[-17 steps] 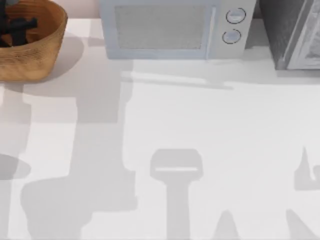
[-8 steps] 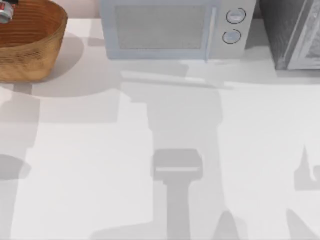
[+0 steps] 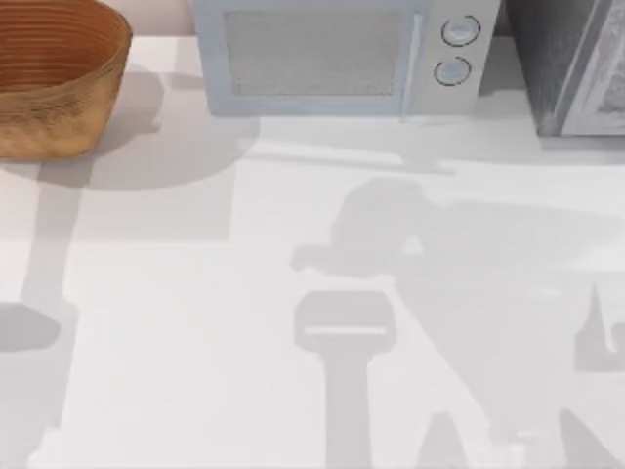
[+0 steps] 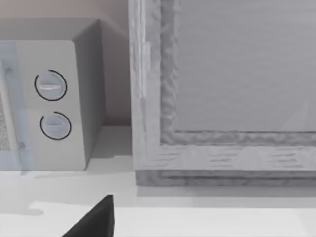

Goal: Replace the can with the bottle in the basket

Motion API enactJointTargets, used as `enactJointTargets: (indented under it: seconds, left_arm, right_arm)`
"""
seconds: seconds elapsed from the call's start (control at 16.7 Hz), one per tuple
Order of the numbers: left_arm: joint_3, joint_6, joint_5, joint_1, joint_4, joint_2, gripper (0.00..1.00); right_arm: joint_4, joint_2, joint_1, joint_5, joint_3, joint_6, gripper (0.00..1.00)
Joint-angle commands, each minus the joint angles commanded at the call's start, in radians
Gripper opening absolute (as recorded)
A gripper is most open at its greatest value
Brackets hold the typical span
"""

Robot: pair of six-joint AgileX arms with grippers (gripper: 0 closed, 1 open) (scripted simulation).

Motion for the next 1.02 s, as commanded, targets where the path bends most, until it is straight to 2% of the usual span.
enactJointTargets:
  seconds: [0.6,0.84,1.02]
  left_arm:
    - [-1.193,-0.016,-0.134,-0.040,0.553,-1.093,0.00]
    - [-1.529,-0.023,-0.185,-0.040,0.710,-1.402,0.00]
    - [-1.678,-0.028,-0.211,-0.038,0.784,-1.547,0.00]
  right_arm:
    - [0.000,0.000,0.000,0.000,0.000,0.000,1.00]
    - [0.000,0.000,0.000,0.000,0.000,0.000,1.00]
    - [0.000,0.000,0.000,0.000,0.000,0.000,1.00]
